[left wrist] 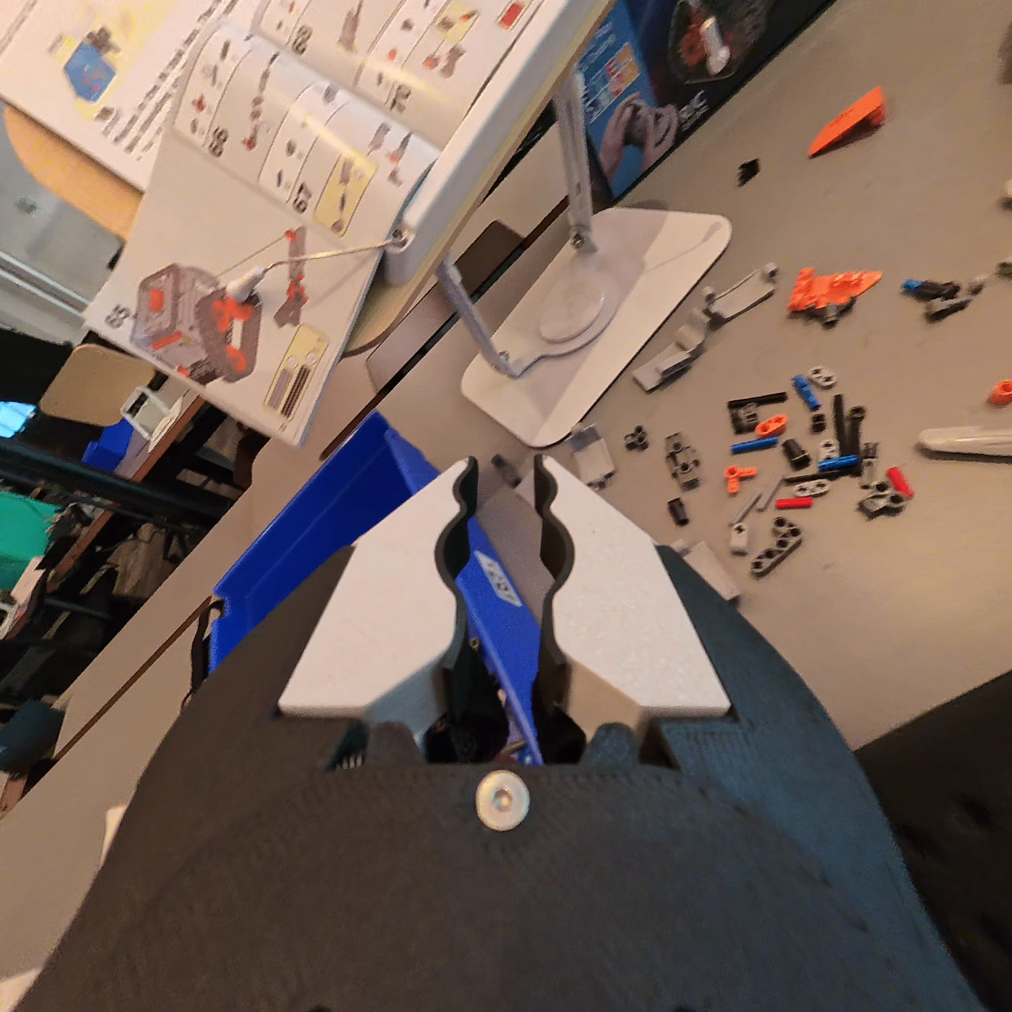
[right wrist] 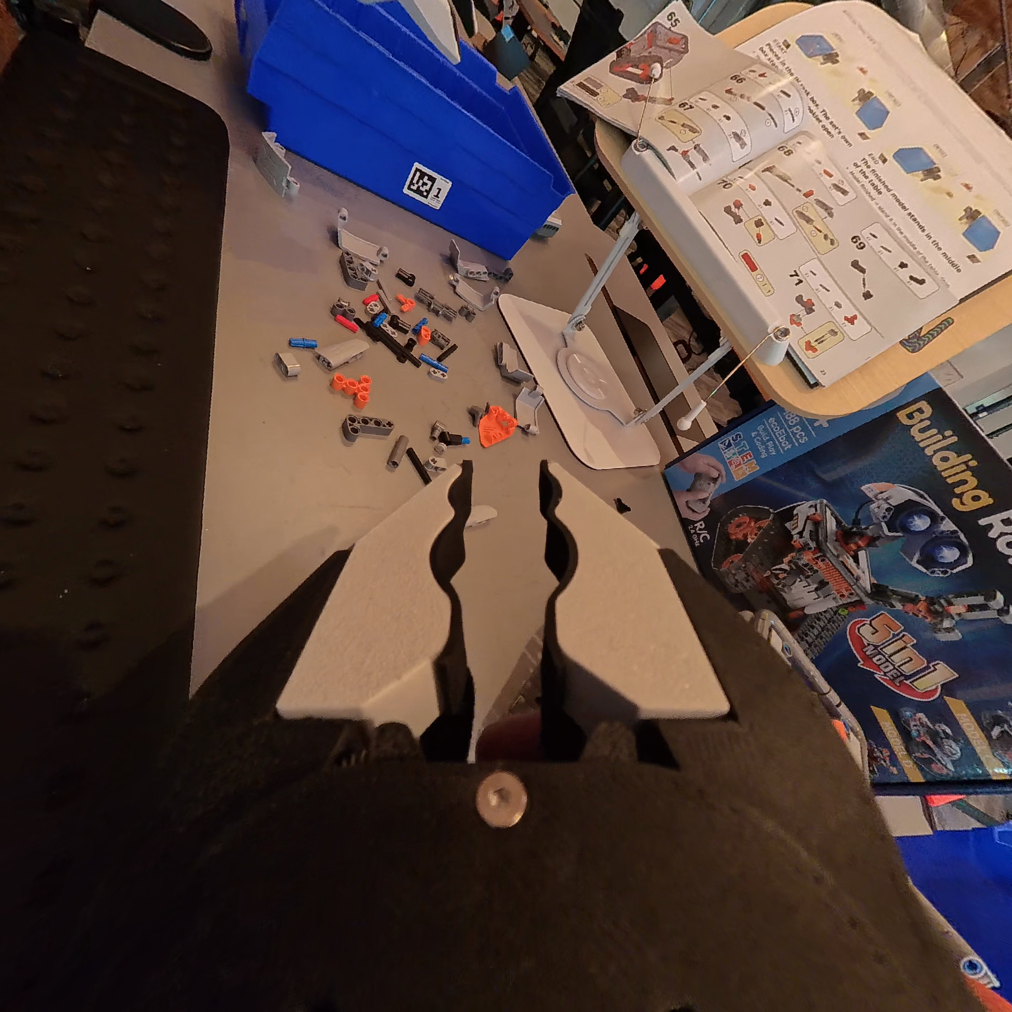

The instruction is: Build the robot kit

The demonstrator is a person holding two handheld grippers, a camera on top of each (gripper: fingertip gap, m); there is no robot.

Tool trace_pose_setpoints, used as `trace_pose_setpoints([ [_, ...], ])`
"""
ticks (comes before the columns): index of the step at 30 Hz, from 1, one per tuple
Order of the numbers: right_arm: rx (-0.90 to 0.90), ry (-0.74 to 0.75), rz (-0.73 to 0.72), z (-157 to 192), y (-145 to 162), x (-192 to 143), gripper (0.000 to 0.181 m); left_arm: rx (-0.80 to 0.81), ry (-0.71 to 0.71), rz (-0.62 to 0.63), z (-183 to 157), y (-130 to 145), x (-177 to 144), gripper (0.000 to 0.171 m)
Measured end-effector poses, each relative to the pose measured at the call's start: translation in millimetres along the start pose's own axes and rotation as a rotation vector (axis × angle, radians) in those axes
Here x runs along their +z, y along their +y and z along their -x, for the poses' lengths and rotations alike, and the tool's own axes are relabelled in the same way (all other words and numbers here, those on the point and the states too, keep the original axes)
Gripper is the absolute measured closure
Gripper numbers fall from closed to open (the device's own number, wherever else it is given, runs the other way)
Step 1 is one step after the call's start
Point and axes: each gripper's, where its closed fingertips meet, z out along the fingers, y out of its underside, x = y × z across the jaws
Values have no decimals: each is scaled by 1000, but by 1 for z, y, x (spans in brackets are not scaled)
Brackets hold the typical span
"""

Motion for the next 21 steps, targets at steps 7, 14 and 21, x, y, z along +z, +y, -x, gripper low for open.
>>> trace_pose_setpoints([
  [7,32,-26,-11,2,2,3,159,21,130,-74,-53,-27,7,155],
  [14,71,-61,-33,4,3,8,160,28,208,-123,-95,-42,31,159],
  [21,194,-110,-187,-12,-35,-3,161,9,224,-153,-108,-42,50,164],
])
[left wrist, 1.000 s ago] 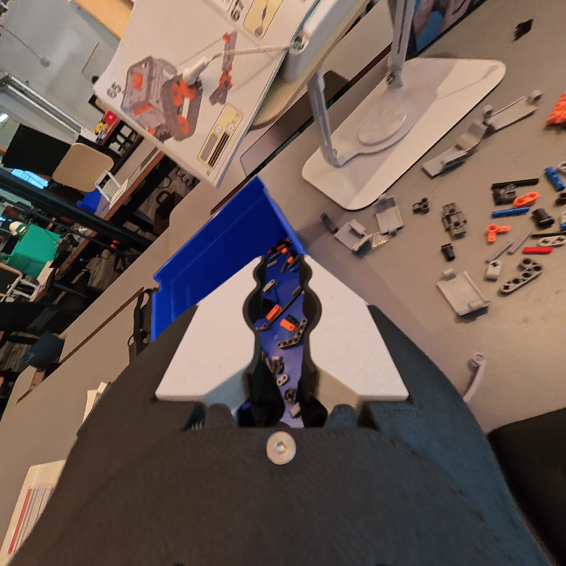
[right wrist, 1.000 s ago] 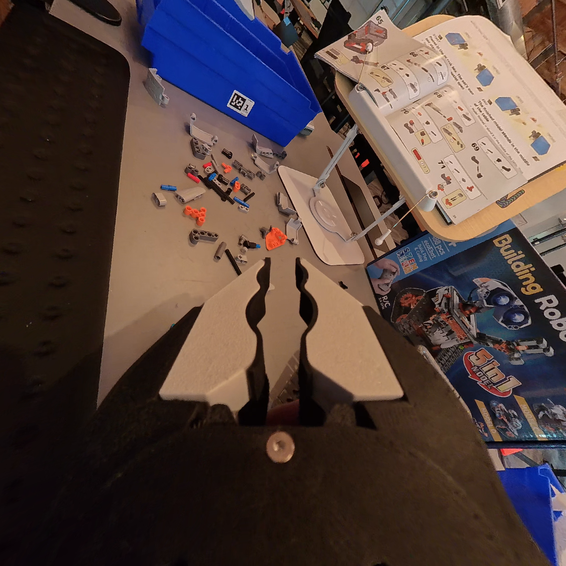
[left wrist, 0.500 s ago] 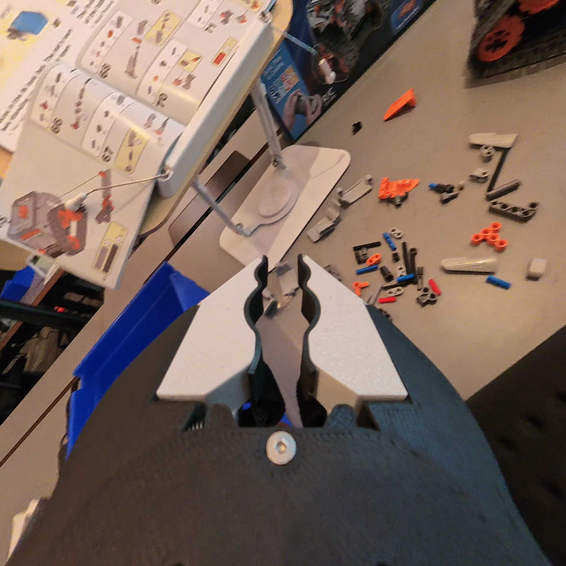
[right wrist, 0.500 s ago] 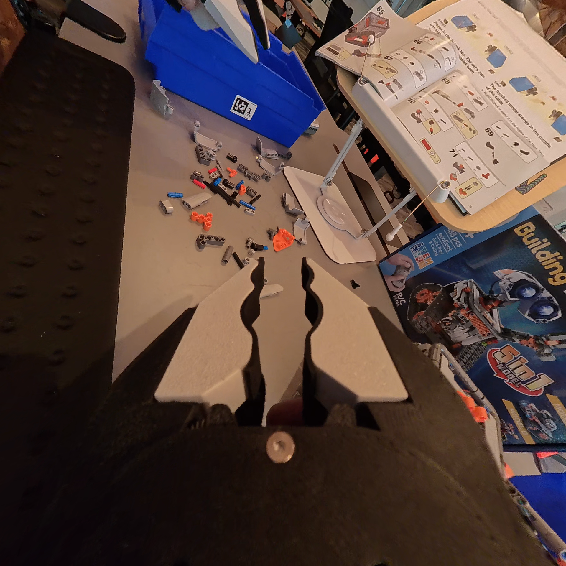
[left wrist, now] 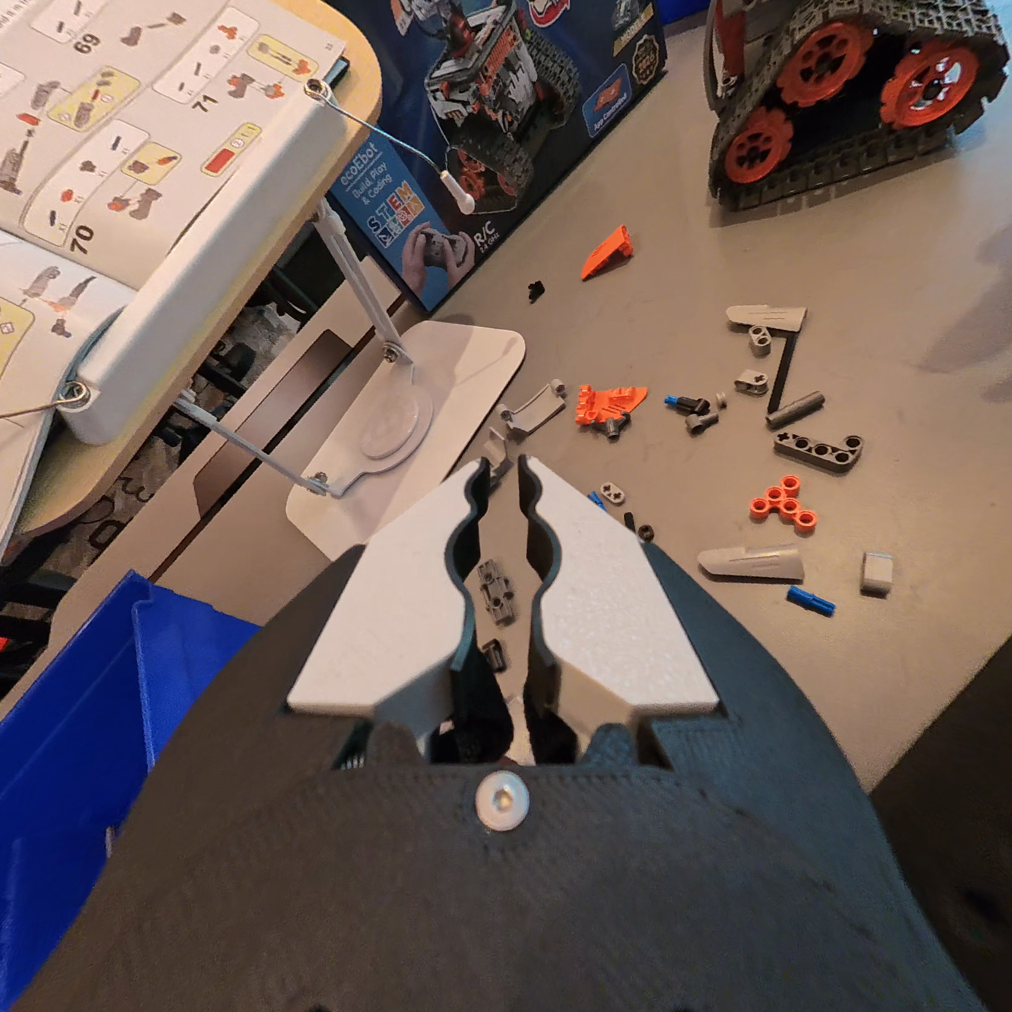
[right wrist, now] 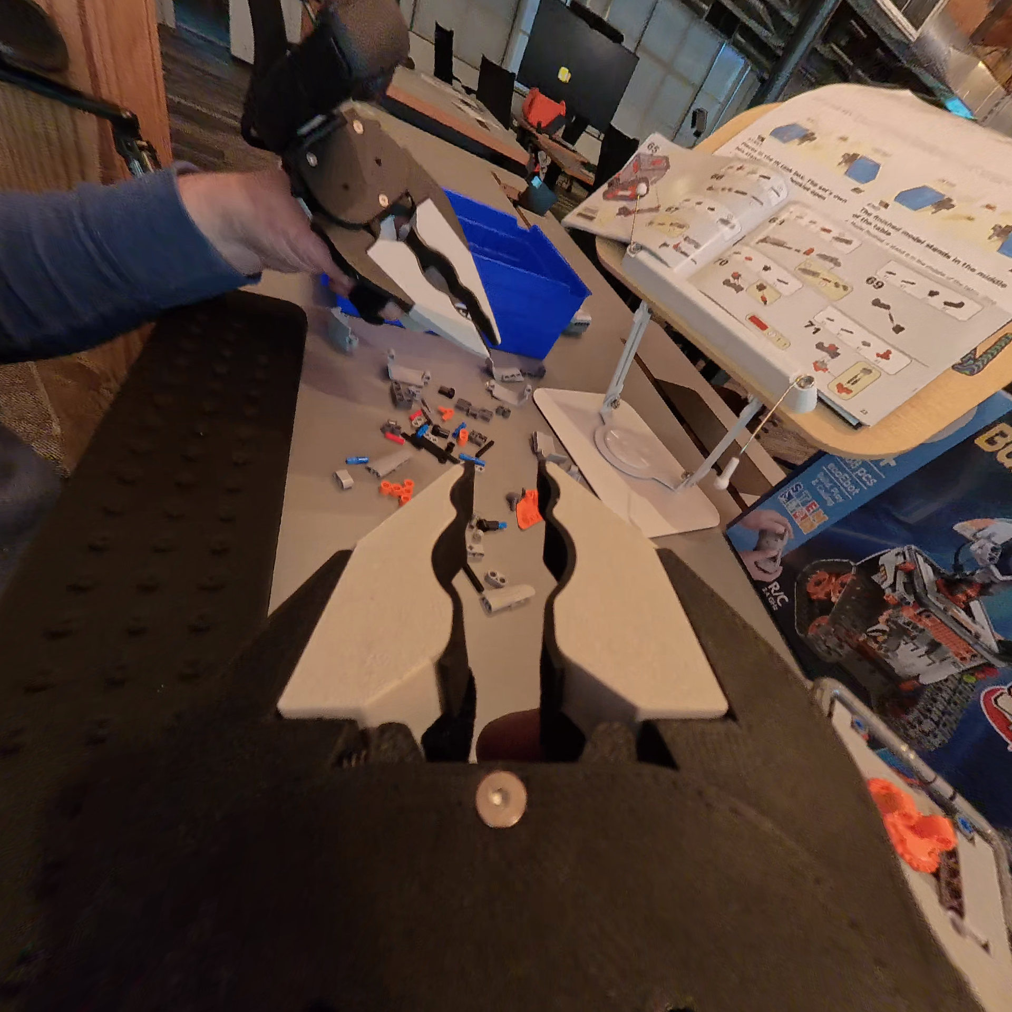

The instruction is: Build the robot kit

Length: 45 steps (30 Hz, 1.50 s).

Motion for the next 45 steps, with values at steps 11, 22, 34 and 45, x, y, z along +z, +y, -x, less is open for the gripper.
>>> trace_pose_setpoints([
  [11,-38,-146,265,-10,35,24,156,-16,48,42,-13,14,7,161],
  [22,-111,-259,447,4,83,55,155,-85,428,187,-73,40,-10,151],
  [34,-58,-323,385,22,93,59,154,70,596,273,-105,53,7,148],
  [45,-76,-299,294,22,74,57,155,-28,610,246,-111,46,16,163],
])
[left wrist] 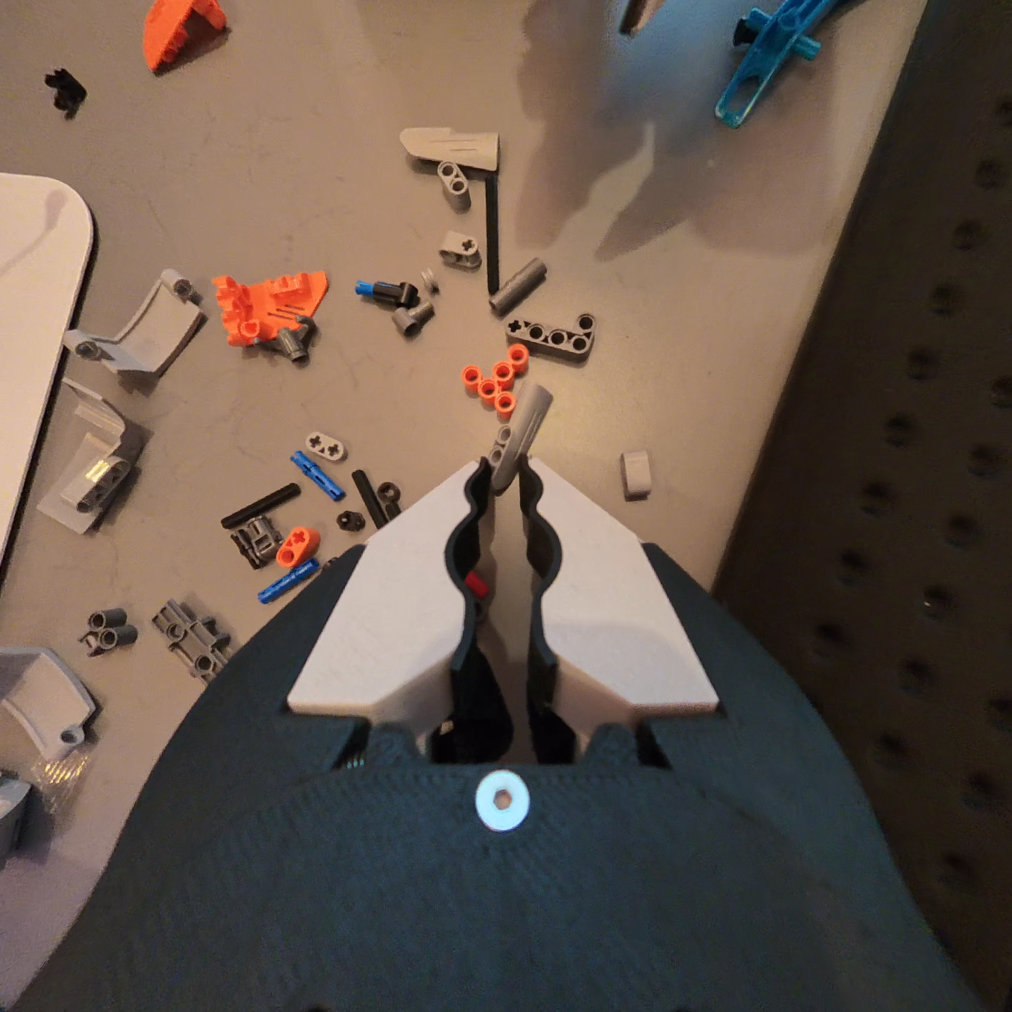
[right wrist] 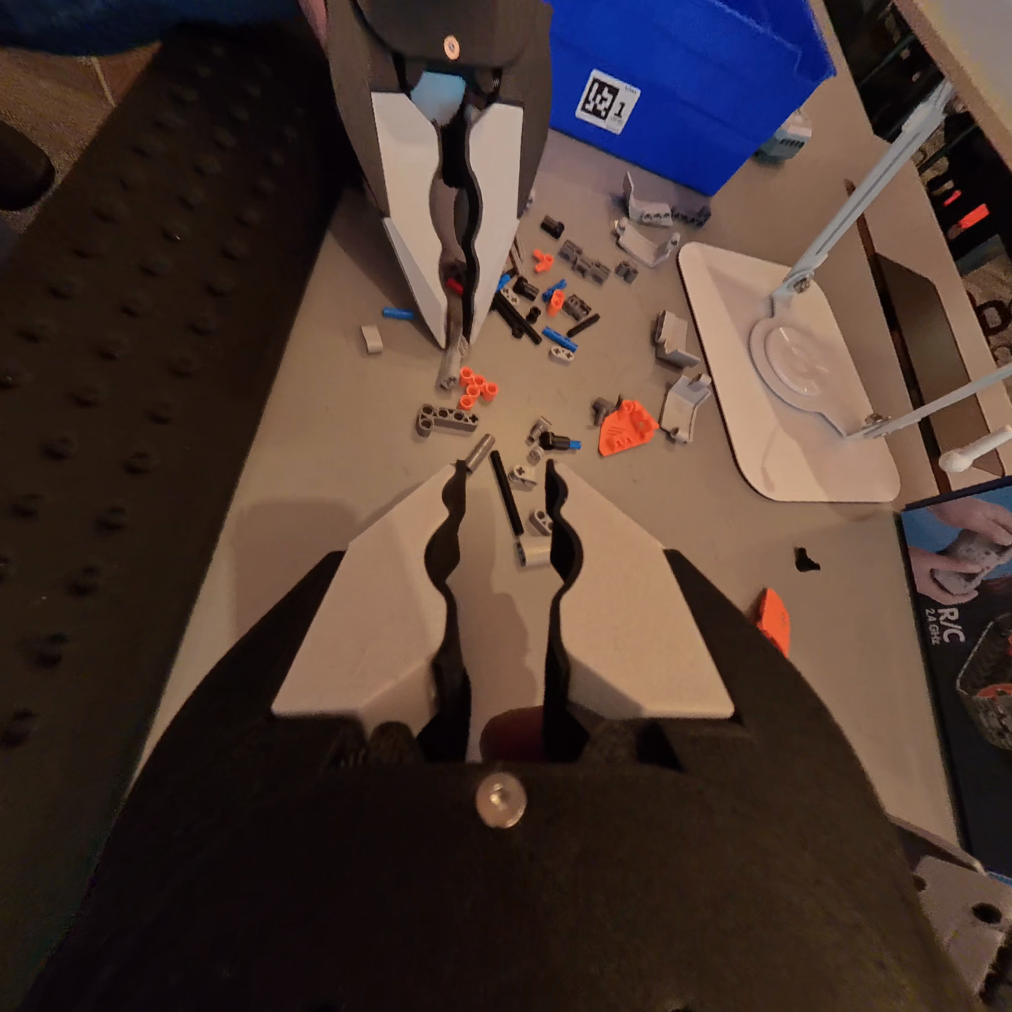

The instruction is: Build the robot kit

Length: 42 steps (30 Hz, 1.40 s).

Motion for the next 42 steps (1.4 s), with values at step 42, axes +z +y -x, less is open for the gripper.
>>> trace_pose_setpoints([
  [42,88,-127,-110,21,-34,26,168,551,-366,-335,-12,-81,-27,149],
])
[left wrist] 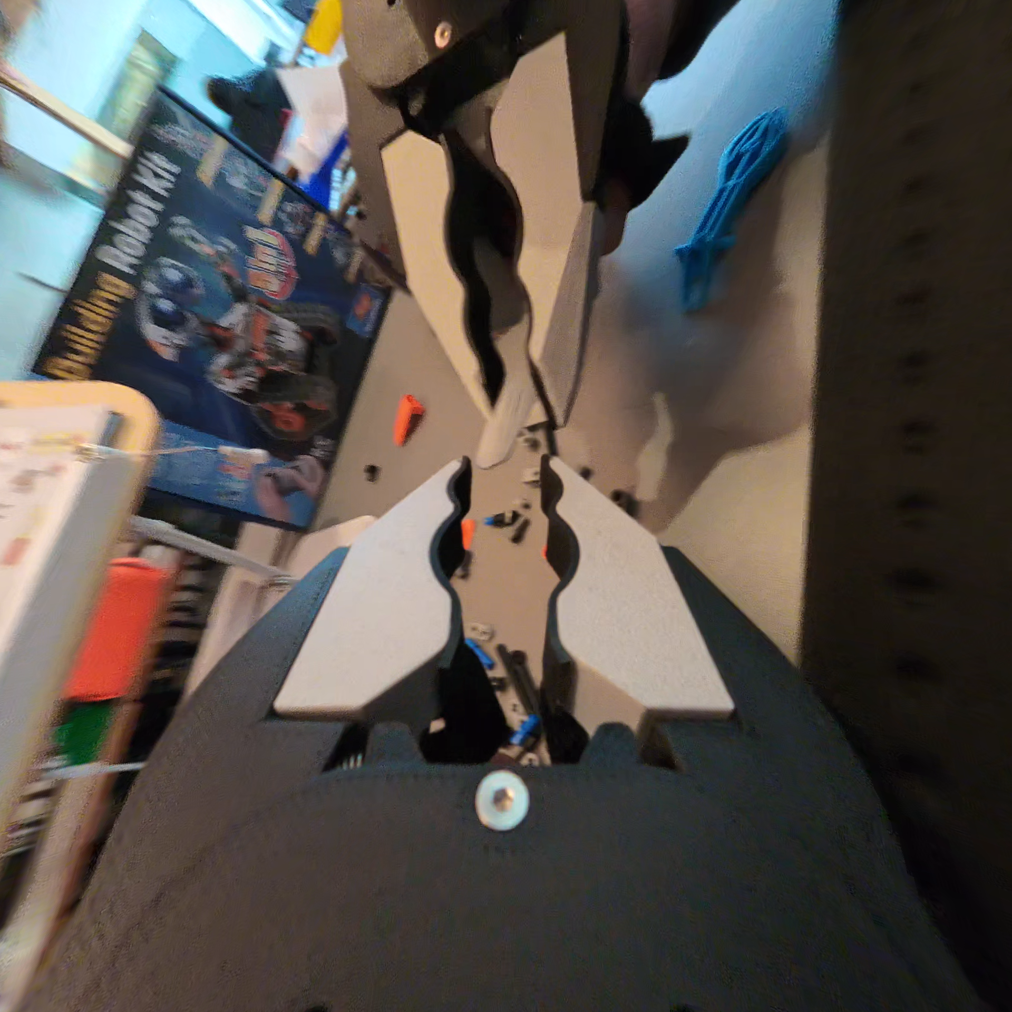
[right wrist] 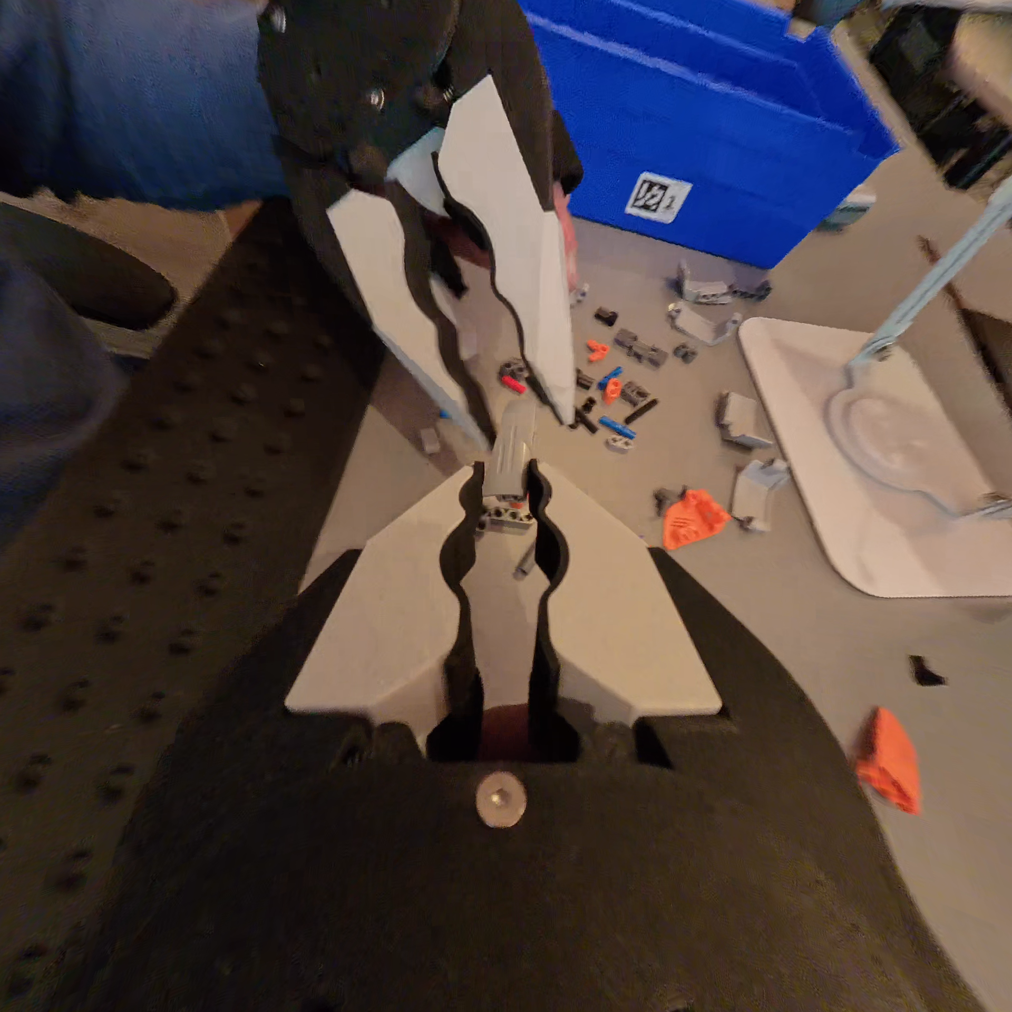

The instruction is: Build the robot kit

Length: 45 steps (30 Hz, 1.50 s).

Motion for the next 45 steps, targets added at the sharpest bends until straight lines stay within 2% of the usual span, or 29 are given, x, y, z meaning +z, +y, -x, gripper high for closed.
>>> trace_pose_setpoints([
  [4,90,-96,11,9,5,1,168,117,-25,-4,-4,-3,1,163],
  [9,186,-163,-35,10,2,-2,168,72,10,8,-7,-2,2,165],
  [11,191,-136,-61,4,-1,-4,168,-19,45,-1,-7,-2,3,166],
  [14,79,-36,-38,-5,-1,-7,152,-258,131,-46,-5,-6,3,171],
  [16,-57,43,6,-8,2,-8,155,-405,175,-63,-2,-6,4,171],
  [19,-140,111,27,-11,0,-8,155,-581,274,-97,-4,-8,4,171],
  [26,-93,132,-60,-18,-13,-19,154,-925,469,-178,-2,-15,0,171],
  [29,-85,150,-94,-22,-17,-25,154,-987,526,-185,-2,-16,0,171],
  [34,-24,137,-149,-24,-22,-28,159,-1002,560,-167,-5,-16,4,171],
  [37,20,121,-163,-25,-22,-28,172,-969,554,-144,-8,-16,5,171],
  [45,51,84,-179,-23,-23,-31,175,-834,449,-140,-4,-15,7,171],
])
